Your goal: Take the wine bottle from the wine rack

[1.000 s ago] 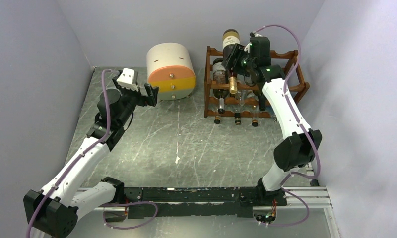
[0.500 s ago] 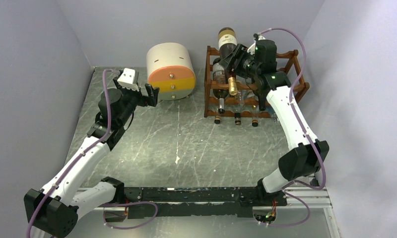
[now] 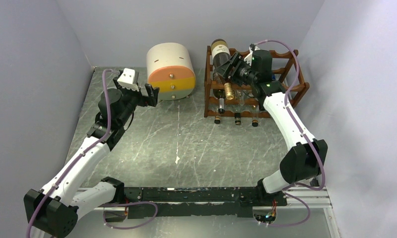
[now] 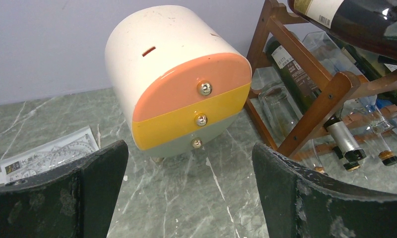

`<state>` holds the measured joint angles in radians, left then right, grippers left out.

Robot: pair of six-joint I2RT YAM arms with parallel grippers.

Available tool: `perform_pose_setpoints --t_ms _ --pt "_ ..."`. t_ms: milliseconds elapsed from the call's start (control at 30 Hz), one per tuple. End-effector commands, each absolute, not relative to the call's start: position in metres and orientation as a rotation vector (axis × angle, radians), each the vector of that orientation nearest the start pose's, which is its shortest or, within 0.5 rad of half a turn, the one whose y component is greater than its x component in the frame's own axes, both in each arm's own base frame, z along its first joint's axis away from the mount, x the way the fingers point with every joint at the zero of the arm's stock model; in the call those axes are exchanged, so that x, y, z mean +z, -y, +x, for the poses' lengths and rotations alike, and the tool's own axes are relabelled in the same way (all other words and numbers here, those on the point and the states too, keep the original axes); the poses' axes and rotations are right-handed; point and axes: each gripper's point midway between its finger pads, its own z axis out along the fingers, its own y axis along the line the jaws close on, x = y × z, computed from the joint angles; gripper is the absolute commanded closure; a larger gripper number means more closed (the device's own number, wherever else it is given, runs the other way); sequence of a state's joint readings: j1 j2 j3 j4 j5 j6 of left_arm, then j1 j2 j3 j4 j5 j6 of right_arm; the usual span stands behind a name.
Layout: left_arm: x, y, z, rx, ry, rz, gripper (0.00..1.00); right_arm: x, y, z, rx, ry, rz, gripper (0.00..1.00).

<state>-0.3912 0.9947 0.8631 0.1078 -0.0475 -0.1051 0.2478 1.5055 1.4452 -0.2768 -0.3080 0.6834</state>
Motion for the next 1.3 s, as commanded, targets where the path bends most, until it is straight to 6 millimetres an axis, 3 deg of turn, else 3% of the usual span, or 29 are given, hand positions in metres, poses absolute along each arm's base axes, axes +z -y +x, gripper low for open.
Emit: perform_pose_setpoints --t_ms 0,433,733,1000,1267 --pt "0.338 0.147 0.342 -0.396 -1.534 0.205 0.01 0.504 -0.193 0.397 1.049 -1.354 -0.044 1.0" --pt "0.337 0.147 0.342 -0.394 -1.536 0.207 0.01 0.5 -0.202 0.391 1.149 -1.33 -0.052 1.0" --pt "0.339 0.153 0.339 -0.429 -1.526 0.235 0.01 0.502 -0.213 0.372 1.206 -1.357 -0.129 1.0" --pt "0.341 0.14 0.34 -0.39 -1.524 0.153 0.01 0.501 -0.24 0.352 1.284 -1.413 -0.19 1.0" --pt "0.348 0.148 0.333 -0.401 -1.48 0.249 0.07 0.49 -0.268 0.321 1.375 -1.476 -0.234 1.0"
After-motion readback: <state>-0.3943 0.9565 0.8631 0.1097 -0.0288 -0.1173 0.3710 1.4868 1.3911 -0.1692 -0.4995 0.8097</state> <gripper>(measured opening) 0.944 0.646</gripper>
